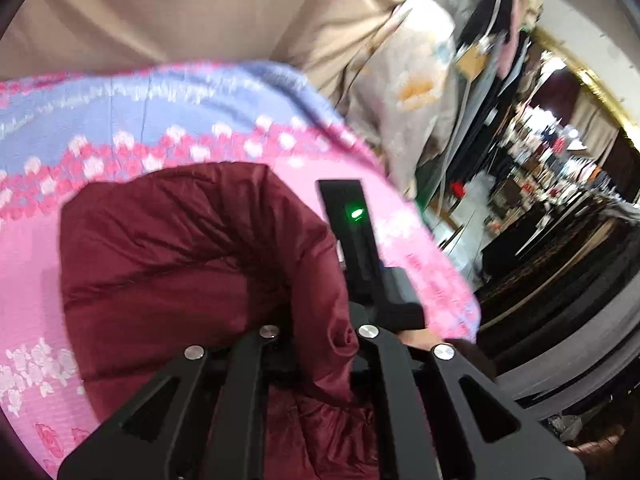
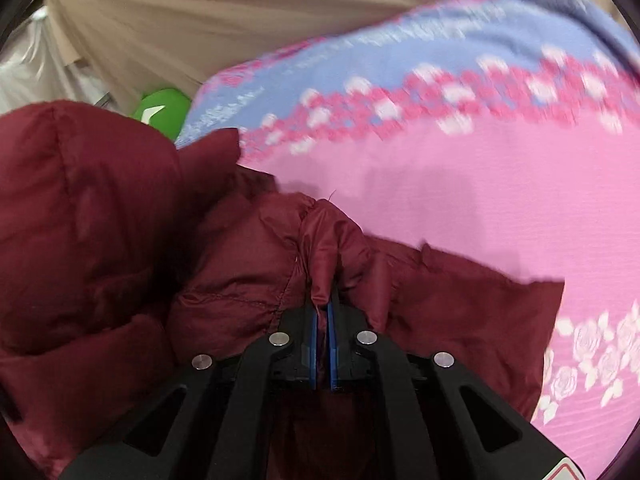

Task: Fold large clothes

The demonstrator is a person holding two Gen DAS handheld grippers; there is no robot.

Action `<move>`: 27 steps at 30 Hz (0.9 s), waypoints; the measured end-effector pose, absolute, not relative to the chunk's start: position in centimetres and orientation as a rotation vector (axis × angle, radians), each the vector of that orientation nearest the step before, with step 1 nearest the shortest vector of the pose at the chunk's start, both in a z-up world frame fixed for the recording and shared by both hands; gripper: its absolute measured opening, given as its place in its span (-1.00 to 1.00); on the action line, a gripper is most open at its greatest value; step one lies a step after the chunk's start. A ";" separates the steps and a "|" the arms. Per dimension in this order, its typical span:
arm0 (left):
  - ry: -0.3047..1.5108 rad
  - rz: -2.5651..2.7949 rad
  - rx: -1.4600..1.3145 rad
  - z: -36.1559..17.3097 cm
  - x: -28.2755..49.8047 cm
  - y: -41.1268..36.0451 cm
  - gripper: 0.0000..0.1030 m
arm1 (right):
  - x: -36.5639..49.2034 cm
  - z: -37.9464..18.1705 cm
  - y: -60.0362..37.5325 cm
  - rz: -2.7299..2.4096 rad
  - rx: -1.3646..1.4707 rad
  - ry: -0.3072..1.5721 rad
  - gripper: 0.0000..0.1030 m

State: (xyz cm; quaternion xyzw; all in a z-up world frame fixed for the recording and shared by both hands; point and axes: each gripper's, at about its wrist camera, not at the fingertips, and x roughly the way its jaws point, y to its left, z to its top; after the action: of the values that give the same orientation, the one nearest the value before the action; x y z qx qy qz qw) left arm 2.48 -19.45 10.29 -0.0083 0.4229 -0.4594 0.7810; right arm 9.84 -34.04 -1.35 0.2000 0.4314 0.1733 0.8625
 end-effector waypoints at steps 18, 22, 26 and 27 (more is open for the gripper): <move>0.849 -0.996 0.024 5.5 2.2 -24.6 0.54 | -11.2 5.9 -35.1 0.281 0.442 0.579 -0.61; 0.756 -0.914 -0.095 8.8 1.6 -20.4 0.59 | -8.9 4.7 -32.9 0.223 0.361 0.642 -0.94; 0.732 -0.802 -0.058 10.0 0.7 -16.5 0.66 | -7.1 0.7 -34.7 0.098 0.393 0.758 -1.00; 0.745 -0.772 -0.031 9.5 0.4 -15.8 0.66 | -6.8 -0.4 -35.0 0.110 0.423 0.784 -1.00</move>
State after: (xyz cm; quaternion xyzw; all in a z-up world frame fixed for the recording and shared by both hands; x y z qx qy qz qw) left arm 0.41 -15.81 9.54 -0.0147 0.3547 -0.3676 0.8596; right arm -6.80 -35.01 -0.39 0.2045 0.3788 0.0532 0.9010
